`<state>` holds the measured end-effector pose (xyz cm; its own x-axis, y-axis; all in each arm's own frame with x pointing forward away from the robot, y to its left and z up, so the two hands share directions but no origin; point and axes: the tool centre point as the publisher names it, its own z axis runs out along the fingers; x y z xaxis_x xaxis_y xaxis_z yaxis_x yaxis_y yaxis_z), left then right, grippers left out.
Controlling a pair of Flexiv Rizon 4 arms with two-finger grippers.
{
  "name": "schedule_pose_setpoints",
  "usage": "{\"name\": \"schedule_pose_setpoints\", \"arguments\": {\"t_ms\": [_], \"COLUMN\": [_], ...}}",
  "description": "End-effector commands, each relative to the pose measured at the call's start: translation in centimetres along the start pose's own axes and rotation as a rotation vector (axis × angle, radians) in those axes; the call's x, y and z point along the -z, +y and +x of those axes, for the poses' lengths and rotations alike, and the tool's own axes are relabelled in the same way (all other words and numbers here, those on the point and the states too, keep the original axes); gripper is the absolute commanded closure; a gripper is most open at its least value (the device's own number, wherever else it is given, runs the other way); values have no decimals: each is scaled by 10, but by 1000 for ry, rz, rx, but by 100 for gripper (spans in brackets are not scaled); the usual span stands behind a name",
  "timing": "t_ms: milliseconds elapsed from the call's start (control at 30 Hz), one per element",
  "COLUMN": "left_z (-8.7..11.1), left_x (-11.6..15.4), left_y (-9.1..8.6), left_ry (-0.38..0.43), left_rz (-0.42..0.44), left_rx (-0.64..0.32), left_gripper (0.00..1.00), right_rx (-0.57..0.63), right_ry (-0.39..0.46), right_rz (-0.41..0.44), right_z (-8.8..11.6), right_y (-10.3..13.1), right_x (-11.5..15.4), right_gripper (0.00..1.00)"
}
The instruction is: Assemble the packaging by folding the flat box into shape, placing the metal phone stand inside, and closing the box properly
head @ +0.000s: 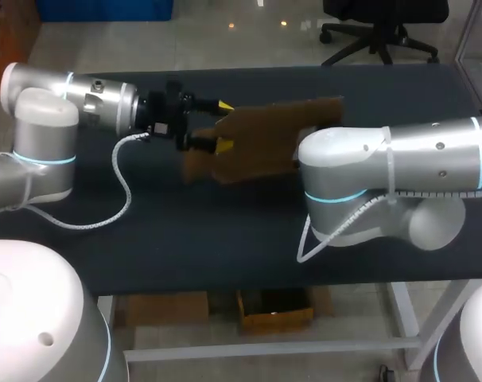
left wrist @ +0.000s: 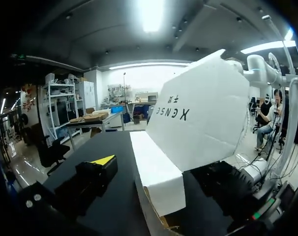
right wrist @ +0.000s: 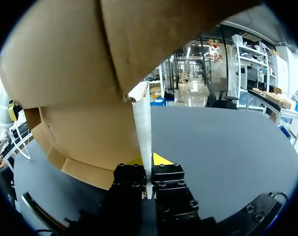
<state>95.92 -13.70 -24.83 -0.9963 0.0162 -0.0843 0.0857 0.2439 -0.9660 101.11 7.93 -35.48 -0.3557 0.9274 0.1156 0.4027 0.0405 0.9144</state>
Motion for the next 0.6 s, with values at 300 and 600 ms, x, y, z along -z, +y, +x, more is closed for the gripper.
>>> {"name": "schedule_pose_setpoints", "arguments": {"t_ms": [300,600], "left_z": [23,39], "left_x": [27,47], "left_y": [14,26], "left_ry": [-26,-16], "left_rz": [-61,-137], "left_rx": [-86,-134], "left_gripper": [0,0], "right_rx": [2,10], "right_ry": [126,233], "right_rz": [185,250], "right_z": [-15,-26], "right_y": [19,25], "right_x": [20,26], "right_gripper": [100,100]}}
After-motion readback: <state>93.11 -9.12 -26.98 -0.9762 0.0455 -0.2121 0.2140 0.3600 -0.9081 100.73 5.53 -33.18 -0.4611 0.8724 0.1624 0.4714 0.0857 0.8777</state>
